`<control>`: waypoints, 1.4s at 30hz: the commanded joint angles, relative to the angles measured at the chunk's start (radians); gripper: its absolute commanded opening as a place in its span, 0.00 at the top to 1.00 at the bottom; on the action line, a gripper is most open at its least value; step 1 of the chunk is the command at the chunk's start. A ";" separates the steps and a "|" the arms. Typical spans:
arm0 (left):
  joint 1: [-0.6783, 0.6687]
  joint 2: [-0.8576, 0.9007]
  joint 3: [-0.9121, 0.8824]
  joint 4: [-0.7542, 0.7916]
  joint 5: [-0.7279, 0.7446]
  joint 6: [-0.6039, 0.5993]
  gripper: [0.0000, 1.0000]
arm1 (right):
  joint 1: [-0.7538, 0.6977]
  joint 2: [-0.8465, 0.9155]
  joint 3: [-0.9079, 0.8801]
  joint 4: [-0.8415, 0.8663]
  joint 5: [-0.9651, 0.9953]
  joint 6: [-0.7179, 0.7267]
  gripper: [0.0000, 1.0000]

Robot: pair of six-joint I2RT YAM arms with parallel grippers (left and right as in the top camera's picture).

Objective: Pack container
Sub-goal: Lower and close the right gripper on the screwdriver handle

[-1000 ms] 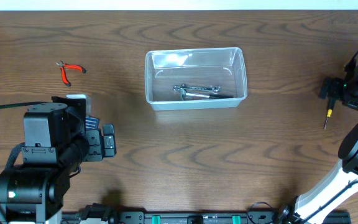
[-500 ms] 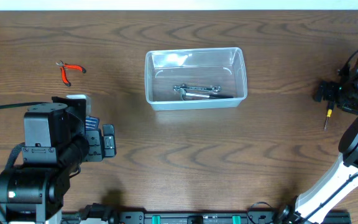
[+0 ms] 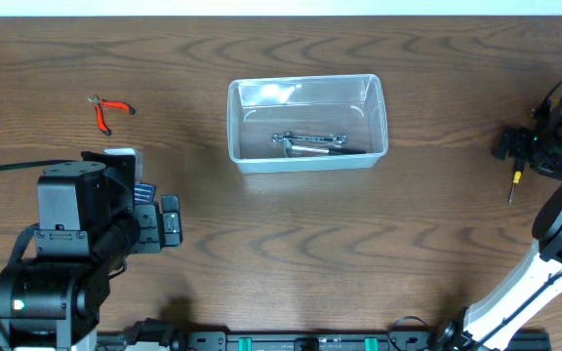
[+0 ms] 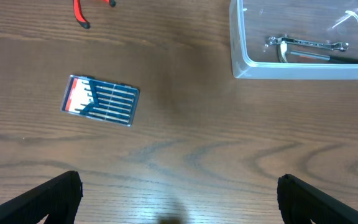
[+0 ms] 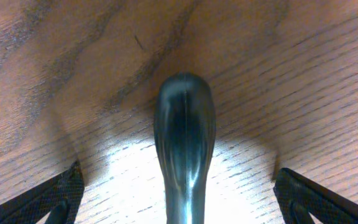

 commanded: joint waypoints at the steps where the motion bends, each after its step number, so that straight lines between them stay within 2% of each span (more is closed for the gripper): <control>1: 0.003 -0.002 0.015 -0.003 -0.015 0.006 0.01 | -0.013 0.040 -0.007 -0.003 -0.010 -0.013 0.01; 10: 0.003 -0.002 0.015 -0.007 -0.015 0.006 0.02 | -0.013 0.060 -0.007 -0.013 -0.010 -0.013 0.01; 12: 0.003 -0.002 0.015 -0.007 -0.015 0.006 0.02 | -0.013 0.060 -0.007 -0.018 -0.010 -0.013 0.03; 19: 0.003 -0.002 0.015 -0.008 -0.015 0.005 0.02 | -0.013 0.060 -0.007 -0.023 -0.010 -0.013 0.27; 23: 0.003 -0.002 0.015 -0.008 -0.015 0.005 0.02 | -0.013 0.060 -0.007 -0.027 -0.010 -0.013 0.37; 28: 0.003 -0.002 0.015 -0.007 -0.015 0.005 0.02 | -0.013 0.060 -0.007 -0.029 -0.010 -0.013 0.45; 37: 0.003 -0.002 0.015 -0.007 -0.015 0.005 0.02 | -0.013 0.060 -0.007 -0.029 -0.010 -0.013 0.66; 42: 0.003 -0.002 0.015 -0.007 -0.015 0.006 0.01 | -0.013 0.060 -0.007 -0.029 -0.010 -0.013 0.71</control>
